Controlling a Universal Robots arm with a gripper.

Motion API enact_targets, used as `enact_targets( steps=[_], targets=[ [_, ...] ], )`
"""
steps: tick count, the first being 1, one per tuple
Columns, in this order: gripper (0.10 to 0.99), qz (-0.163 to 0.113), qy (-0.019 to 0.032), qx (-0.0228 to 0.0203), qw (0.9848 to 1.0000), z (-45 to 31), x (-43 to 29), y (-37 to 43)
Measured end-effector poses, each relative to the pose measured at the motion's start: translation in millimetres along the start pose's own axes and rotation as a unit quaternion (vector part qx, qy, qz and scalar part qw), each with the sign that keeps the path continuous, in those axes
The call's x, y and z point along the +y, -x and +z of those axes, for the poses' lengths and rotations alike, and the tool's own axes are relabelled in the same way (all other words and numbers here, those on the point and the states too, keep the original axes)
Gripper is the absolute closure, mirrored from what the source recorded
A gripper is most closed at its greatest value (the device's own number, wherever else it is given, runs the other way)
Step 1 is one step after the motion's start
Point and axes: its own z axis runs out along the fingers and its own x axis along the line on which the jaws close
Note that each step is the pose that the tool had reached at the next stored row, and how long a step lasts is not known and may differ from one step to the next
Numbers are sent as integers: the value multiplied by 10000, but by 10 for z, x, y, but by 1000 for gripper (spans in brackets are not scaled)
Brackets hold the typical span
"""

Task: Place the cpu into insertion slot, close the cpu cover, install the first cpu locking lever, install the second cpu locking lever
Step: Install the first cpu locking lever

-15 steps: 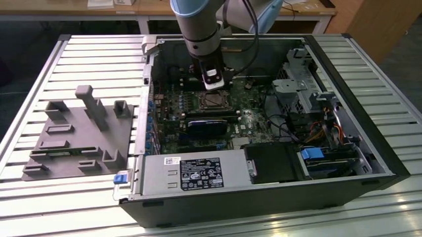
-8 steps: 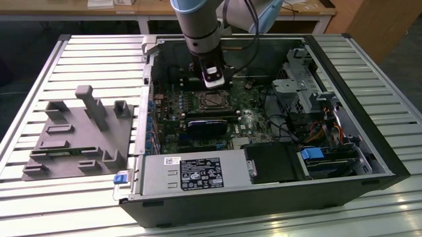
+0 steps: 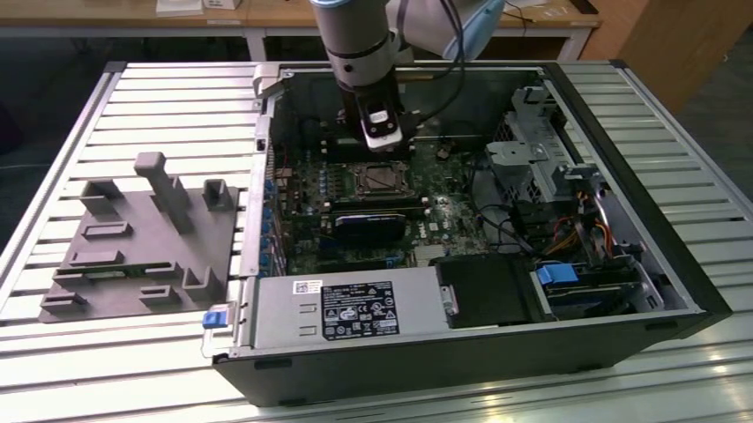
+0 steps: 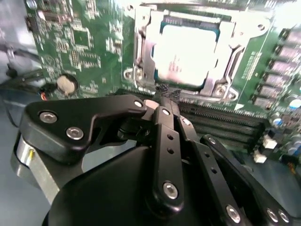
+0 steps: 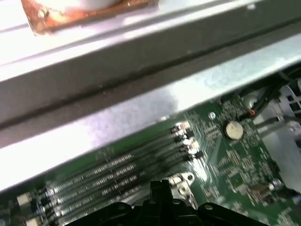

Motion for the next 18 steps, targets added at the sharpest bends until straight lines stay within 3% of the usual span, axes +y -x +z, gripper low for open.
enact_targets(
  steps=[3, 5, 11, 13, 16, 18],
  targets=[
    [984, -30, -190, -89, 9998, -9, 3, 2],
    [984, -48, -282, -130, 9995, -10, 4, 4],
    [984, -52, -301, -128, 9995, -8, 6, 10],
    [984, -44, -346, -37, 9994, -4, 12, 23],
    [984, -26, -448, 178, 9988, 6, 20, 42],
    [984, -15, -500, 279, 9984, 10, 23, 55]
  ],
)
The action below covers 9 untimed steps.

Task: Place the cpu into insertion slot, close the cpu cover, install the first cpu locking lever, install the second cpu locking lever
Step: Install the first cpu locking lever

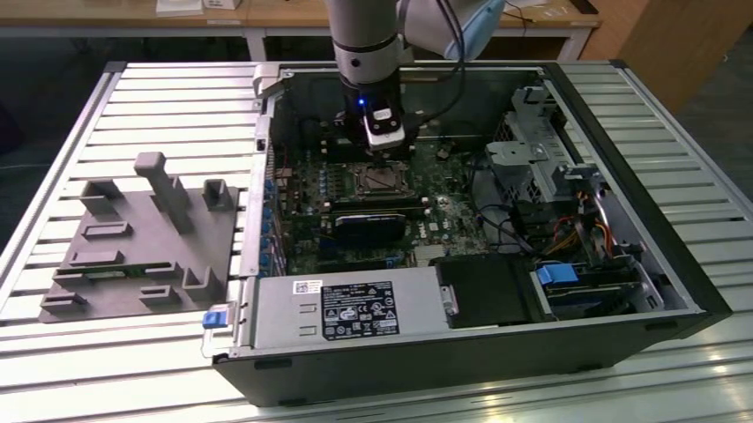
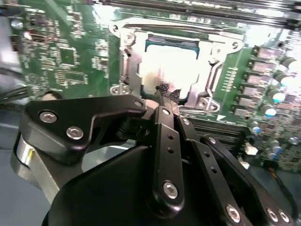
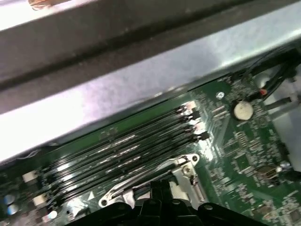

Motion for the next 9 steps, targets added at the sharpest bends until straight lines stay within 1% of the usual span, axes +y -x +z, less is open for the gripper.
enact_targets(
  steps=[1, 4, 9],
  targets=[
    [984, 3, -9, 13, 10000, -1, -5, 7],
    [984, 14, -10, 14, 10000, -1, -30, 23],
    [984, 33, -12, 12, 10000, -4, -103, 60]
  ],
)
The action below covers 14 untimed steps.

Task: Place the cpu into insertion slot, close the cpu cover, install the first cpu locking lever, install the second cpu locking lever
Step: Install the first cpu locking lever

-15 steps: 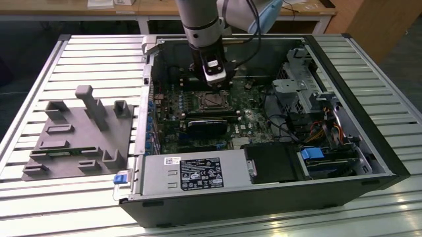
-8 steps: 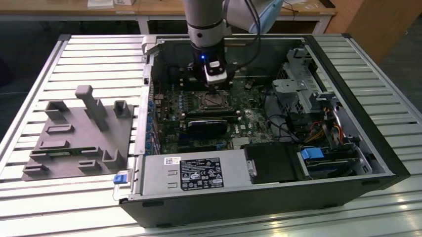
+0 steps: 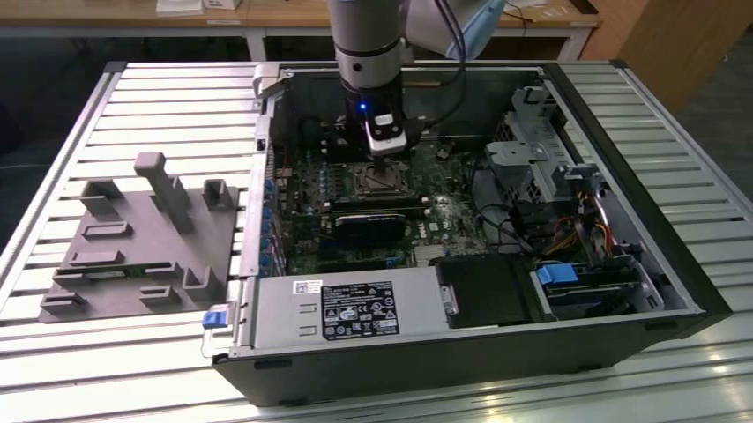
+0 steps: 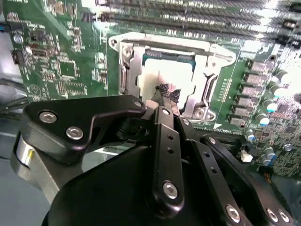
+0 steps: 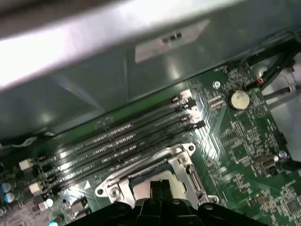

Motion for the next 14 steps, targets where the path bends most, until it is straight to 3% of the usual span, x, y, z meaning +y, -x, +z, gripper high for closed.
enact_targets(
  steps=[7, 10, 14],
  targets=[
    [984, 11, -9, -5, 10000, -2, -52, 25],
    [984, -1, -92, -44, 9999, -4, -52, 25],
    [984, -4, -106, -50, 9999, -48, -48, 31]
  ],
)
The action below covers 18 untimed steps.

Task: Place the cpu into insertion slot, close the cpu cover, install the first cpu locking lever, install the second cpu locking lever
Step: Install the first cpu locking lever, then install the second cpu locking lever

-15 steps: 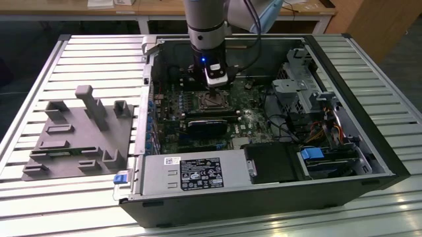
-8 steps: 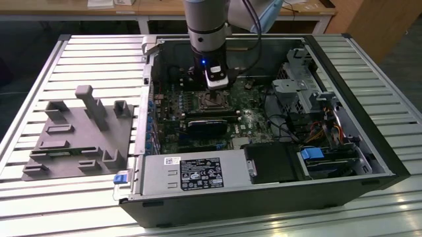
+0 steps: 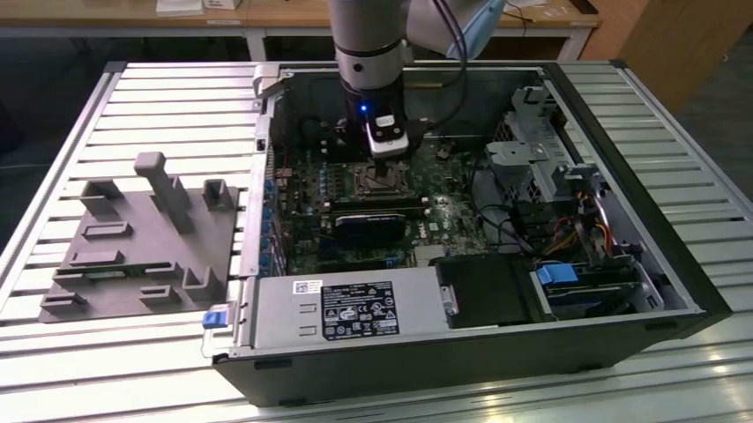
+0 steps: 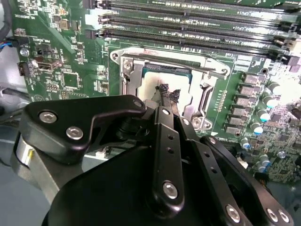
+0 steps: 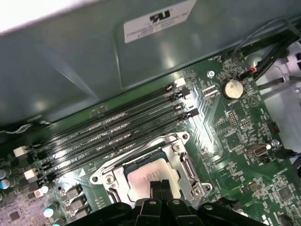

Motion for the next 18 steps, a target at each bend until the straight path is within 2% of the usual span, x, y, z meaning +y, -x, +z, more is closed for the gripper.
enact_targets(
  steps=[8, 18],
  targets=[
    [984, 0, 0, 0, 10000, -143, 11, 18],
    [984, 1, 0, 0, 10000, -158, 13, 20]
  ],
)
